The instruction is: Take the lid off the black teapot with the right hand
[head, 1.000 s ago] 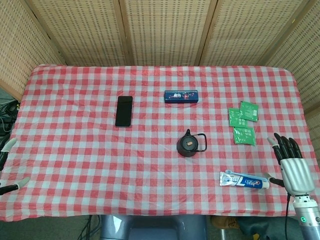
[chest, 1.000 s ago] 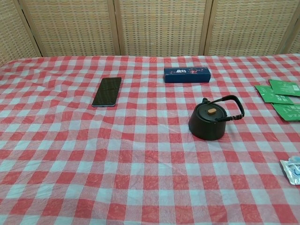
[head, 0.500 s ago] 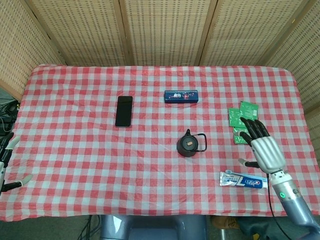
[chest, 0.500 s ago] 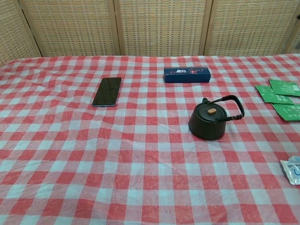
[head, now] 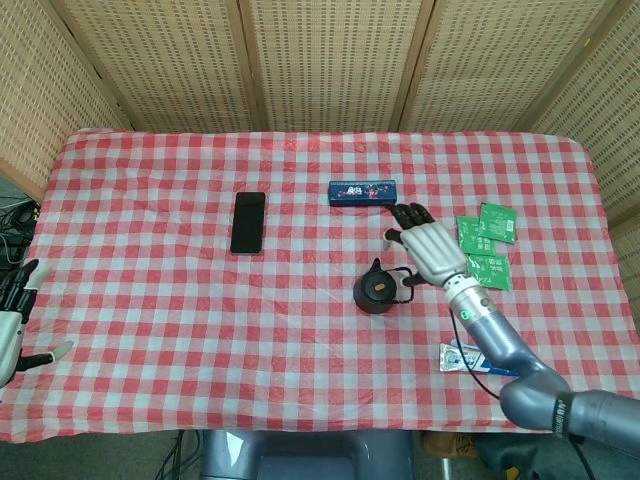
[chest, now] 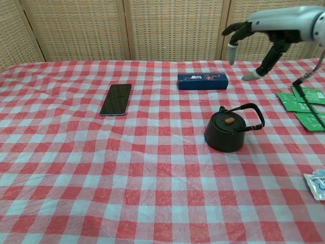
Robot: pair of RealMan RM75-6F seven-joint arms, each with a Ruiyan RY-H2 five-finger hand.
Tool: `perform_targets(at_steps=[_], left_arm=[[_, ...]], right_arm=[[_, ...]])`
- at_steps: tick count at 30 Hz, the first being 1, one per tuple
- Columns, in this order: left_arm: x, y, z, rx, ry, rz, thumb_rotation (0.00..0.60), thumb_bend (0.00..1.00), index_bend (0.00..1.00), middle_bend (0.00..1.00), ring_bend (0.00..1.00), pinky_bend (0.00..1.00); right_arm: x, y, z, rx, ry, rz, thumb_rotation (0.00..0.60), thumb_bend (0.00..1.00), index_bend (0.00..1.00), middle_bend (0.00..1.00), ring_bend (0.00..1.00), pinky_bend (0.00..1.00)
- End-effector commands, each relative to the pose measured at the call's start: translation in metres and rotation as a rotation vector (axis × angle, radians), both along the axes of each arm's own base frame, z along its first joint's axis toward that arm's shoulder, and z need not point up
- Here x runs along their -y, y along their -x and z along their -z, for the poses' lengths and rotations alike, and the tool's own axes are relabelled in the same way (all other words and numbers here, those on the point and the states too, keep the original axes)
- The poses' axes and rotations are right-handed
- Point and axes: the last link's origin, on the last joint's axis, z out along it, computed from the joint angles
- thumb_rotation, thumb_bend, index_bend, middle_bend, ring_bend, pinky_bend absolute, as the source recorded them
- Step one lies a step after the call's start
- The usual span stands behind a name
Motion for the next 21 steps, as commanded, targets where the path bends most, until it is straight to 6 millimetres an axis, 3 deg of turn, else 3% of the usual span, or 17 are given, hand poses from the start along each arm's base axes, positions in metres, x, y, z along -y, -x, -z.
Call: perform_targets(at_steps=[1,9,21], left_arm=[[-0.001,0.001,0.0,-0.002,0.0,-0.006,0.6,0.0,0.0,0.0,0.0,0.0],[-0.004,0.003,0.001,0.0,0.003,-0.018,0.6,0.0,0.0,0.0,0.0,0.0],[-0.006,0.003,0.004,-0.004,0.011,-0.018,0.6,0.0,0.0,0.0,0.0,0.0]], right_arm=[[0.005,-0.004,0.028,-0.056,-0.034,0.005,0.6,0.42,0.46,0.02,0.0,0.0],[0.004,-0.001,0.052,-0.107,-0.06,0.007,0.6,0.46,0.49,0.03,0.0,0.0],[0.002,0.017,0.068,-0.161,-0.083,0.009,0.6,0.48,0.49,0.05,0.0,0.0]])
